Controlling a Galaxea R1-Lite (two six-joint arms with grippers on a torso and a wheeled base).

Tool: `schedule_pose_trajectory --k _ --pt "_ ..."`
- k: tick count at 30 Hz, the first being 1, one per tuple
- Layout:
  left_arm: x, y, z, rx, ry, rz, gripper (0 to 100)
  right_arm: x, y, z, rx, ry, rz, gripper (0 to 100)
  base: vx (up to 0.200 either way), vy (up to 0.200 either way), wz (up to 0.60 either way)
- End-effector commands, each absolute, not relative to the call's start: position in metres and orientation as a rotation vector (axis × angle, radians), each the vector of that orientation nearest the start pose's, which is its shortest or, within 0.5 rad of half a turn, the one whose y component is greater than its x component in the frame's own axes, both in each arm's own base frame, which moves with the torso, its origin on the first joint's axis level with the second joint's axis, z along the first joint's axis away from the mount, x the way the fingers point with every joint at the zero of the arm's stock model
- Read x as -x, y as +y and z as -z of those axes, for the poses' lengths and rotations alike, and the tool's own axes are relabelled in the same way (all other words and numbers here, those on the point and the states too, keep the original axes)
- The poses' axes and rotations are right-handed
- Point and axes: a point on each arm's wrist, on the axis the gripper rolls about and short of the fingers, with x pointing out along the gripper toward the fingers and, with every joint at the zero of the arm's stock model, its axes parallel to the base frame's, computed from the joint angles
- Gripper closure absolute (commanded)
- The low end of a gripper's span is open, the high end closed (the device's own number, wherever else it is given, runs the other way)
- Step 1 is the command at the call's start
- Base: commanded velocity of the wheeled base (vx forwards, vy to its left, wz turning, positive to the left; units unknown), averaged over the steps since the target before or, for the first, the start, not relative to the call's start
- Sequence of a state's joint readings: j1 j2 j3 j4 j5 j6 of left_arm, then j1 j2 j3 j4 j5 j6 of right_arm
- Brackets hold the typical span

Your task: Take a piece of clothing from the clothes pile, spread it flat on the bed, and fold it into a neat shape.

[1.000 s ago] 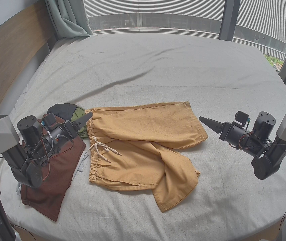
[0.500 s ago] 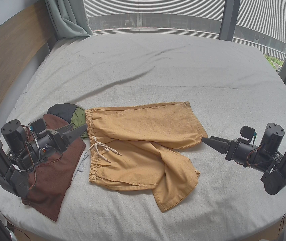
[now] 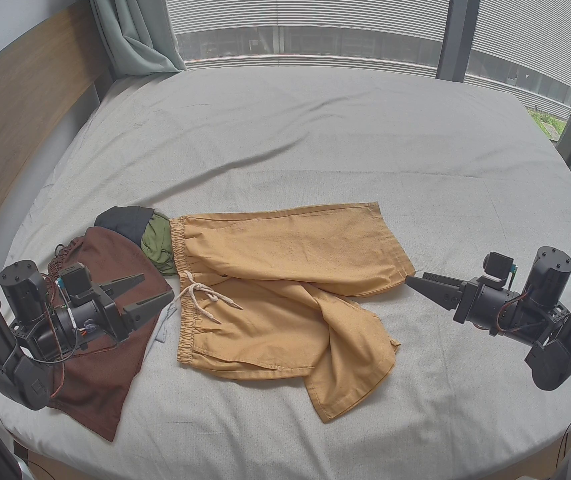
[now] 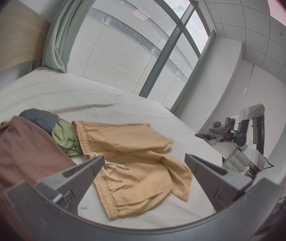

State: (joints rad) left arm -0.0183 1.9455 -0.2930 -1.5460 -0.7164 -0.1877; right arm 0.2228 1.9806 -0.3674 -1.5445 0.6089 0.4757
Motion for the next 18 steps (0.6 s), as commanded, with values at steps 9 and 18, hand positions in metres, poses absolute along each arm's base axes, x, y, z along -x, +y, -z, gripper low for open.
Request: schedule_pose_trajectory --k 9,18 --pt "-0.262 -0.016 -0.059 0.200 0.273 0.759 0 -0.274 0.078 -0.092 -0.461 0.267 -0.807 0 0.000 0.000 0.00" --pt "-0.259 -0.017 -0.051 0.171 0.295 0.765 0 -0.275 0.078 -0.086 -0.467 0.289 -0.801 0 0.000 0.000 0.00"
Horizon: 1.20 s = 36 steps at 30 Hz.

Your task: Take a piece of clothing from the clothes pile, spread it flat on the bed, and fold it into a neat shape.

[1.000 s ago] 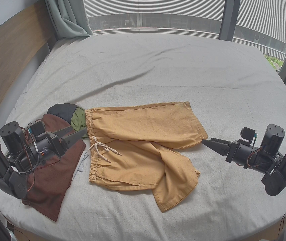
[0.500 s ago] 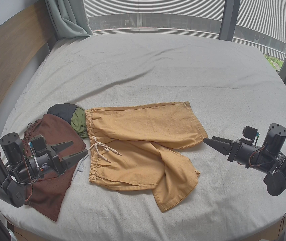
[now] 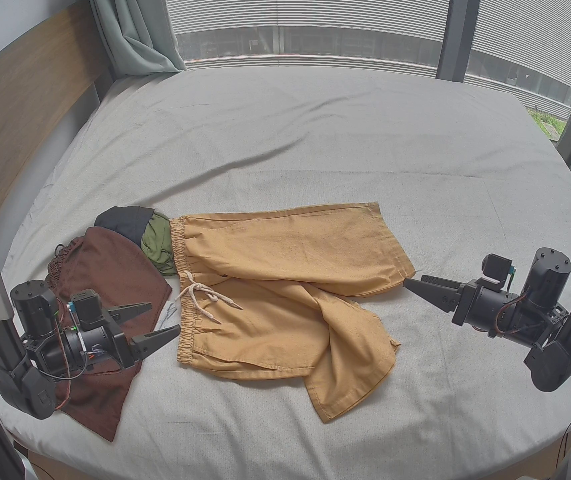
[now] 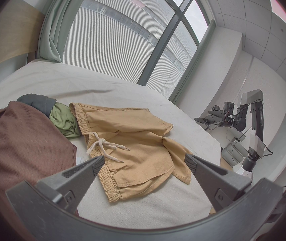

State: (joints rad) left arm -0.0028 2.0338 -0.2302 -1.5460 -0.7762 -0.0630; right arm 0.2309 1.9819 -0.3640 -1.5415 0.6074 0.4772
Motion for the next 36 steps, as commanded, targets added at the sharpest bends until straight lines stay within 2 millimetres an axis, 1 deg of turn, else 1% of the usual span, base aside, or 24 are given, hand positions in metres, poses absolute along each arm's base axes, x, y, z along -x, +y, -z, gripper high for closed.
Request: schedule_pose_trajectory --k 1,4,8,13,19,23,24,26,27,28,32,36 --pt "-0.258 -0.017 -0.050 0.173 0.302 0.765 0 -0.276 0.078 -0.085 -0.468 0.294 -0.800 0 0.000 0.000 0.00" --pt "-0.258 -0.017 -0.047 0.177 0.312 0.766 0 -0.274 0.078 -0.078 -0.473 0.321 -0.793 0 0.000 0.000 0.00" --pt "-0.256 -0.017 -0.043 0.186 0.334 0.767 0 -0.273 0.078 -0.076 -0.480 0.337 -0.790 0 0.000 0.000 0.00" --pt "-0.258 -0.017 -0.036 0.194 0.355 0.764 0 -0.275 0.078 -0.066 -0.486 0.371 -0.780 0 0.000 0.000 0.00" --pt "-0.259 -0.017 -0.032 0.197 0.371 0.764 0 -0.276 0.077 -0.063 -0.489 0.379 -0.774 0 0.000 0.000 0.00" --pt "-0.257 -0.016 -0.030 0.203 0.381 0.761 0 -0.277 0.077 -0.056 -0.495 0.405 -0.764 0 0.000 0.000 0.00" --pt "-0.259 -0.016 -0.026 0.206 0.392 0.762 0 -0.278 0.076 -0.049 -0.500 0.432 -0.755 0 0.000 0.000 0.00" --pt "-0.259 -0.016 -0.024 0.204 0.395 0.764 0 -0.278 0.076 -0.041 -0.505 0.461 -0.746 0 0.000 0.000 0.00" --pt "-0.259 -0.016 -0.024 0.204 0.395 0.764 0 -0.278 0.076 -0.041 -0.505 0.461 -0.746 0 0.000 0.000 0.00" --pt "-0.259 -0.016 -0.024 0.199 0.394 0.766 0 -0.277 0.076 -0.035 -0.510 0.488 -0.738 0 0.000 0.000 0.00" --pt "-0.259 -0.016 -0.024 0.196 0.393 0.767 0 -0.277 0.075 -0.021 -0.519 0.535 -0.721 0 0.000 0.000 0.00" --pt "-0.260 -0.016 -0.024 0.196 0.393 0.767 0 -0.278 0.073 -0.012 -0.535 0.569 -0.700 0 0.000 0.000 0.00"
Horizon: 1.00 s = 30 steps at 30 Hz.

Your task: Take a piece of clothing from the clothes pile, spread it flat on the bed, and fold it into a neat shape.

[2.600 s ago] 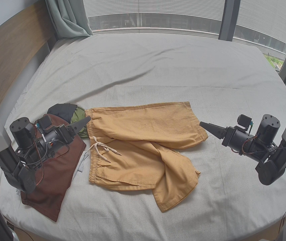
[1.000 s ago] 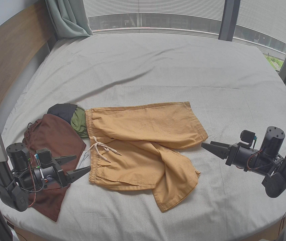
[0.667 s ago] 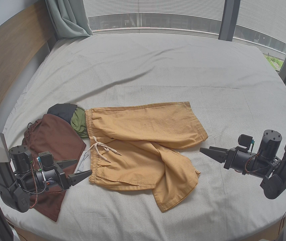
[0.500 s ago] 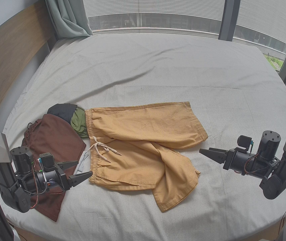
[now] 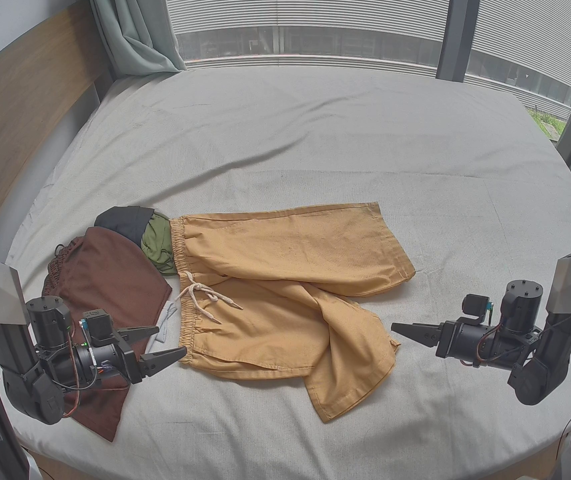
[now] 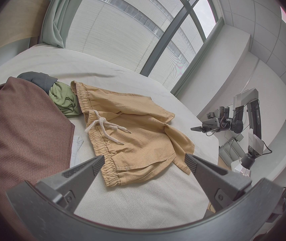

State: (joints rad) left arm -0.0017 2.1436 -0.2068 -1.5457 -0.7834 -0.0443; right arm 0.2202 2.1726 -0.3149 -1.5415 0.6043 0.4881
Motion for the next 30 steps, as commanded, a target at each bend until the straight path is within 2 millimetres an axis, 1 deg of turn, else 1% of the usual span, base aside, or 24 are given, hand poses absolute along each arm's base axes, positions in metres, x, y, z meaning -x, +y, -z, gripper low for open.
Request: schedule_pose_trajectory --k 1,3,8,10,12,14,17,19,27,30 --pt "-0.260 -0.016 -0.024 0.196 0.393 0.767 0 -0.278 0.073 -0.012 -0.535 0.569 -0.700 0 0.000 0.000 0.00" --pt "-0.260 -0.016 -0.024 0.196 0.393 0.767 0 -0.279 0.072 -0.008 -0.572 0.594 -0.683 0 0.000 0.000 0.00" --pt "-0.260 -0.016 -0.022 0.198 0.397 0.767 0 -0.279 0.071 -0.007 -0.652 0.626 -0.656 0 0.000 0.000 0.00" --pt "-0.260 -0.017 -0.022 0.199 0.399 0.768 0 -0.281 0.070 -0.003 -0.668 0.638 -0.643 0 0.000 0.000 0.00" --pt "-0.260 -0.017 -0.022 0.199 0.399 0.768 0 -0.281 0.069 0.000 -0.671 0.646 -0.637 0 0.000 0.000 0.00" --pt "-0.260 -0.017 -0.022 0.199 0.400 0.768 0 -0.284 0.069 0.009 -0.675 0.667 -0.626 0 0.000 0.000 0.00" --pt "-0.260 -0.017 -0.022 0.199 0.400 0.768 0 -0.285 0.069 0.016 -0.679 0.685 -0.619 0 0.000 0.000 0.00" --pt "-0.260 -0.017 -0.022 0.199 0.400 0.768 0 -0.286 0.069 0.017 -0.678 0.687 -0.620 0 0.000 0.000 0.00" --pt "-0.260 -0.017 -0.022 0.199 0.399 0.768 0 -0.288 0.073 0.033 -0.684 0.732 -0.613 0 0.000 0.000 0.00" --pt "-0.260 -0.017 -0.023 0.197 0.396 0.768 0 -0.287 0.077 0.037 -0.683 0.748 -0.621 0 0.000 0.000 0.00"
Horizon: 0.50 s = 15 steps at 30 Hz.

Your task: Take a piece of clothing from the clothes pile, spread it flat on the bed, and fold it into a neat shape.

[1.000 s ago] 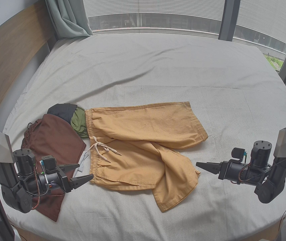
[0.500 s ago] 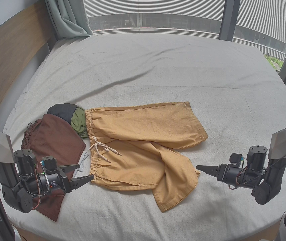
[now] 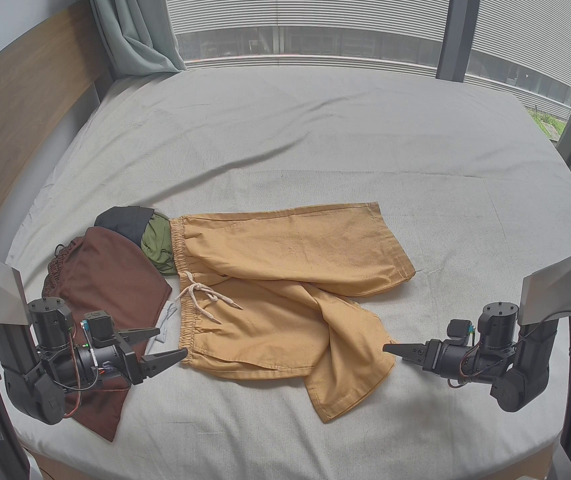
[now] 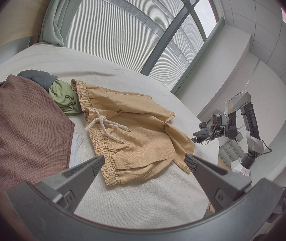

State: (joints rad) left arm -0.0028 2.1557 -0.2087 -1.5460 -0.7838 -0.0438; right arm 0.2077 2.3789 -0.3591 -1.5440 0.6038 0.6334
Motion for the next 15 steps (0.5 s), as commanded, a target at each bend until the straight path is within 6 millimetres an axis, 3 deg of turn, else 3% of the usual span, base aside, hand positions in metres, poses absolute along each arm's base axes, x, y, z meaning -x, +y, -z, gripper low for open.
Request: schedule_pose_trajectory --k 1,15 --pt "-0.260 -0.017 -0.023 0.195 0.394 0.769 0 -0.288 0.079 0.039 -0.680 0.750 -0.625 0 0.000 0.000 0.00" --pt "-0.261 -0.017 -0.024 0.183 0.383 0.774 0 -0.293 0.101 0.030 -0.674 0.720 -0.690 0 0.000 0.000 0.00"
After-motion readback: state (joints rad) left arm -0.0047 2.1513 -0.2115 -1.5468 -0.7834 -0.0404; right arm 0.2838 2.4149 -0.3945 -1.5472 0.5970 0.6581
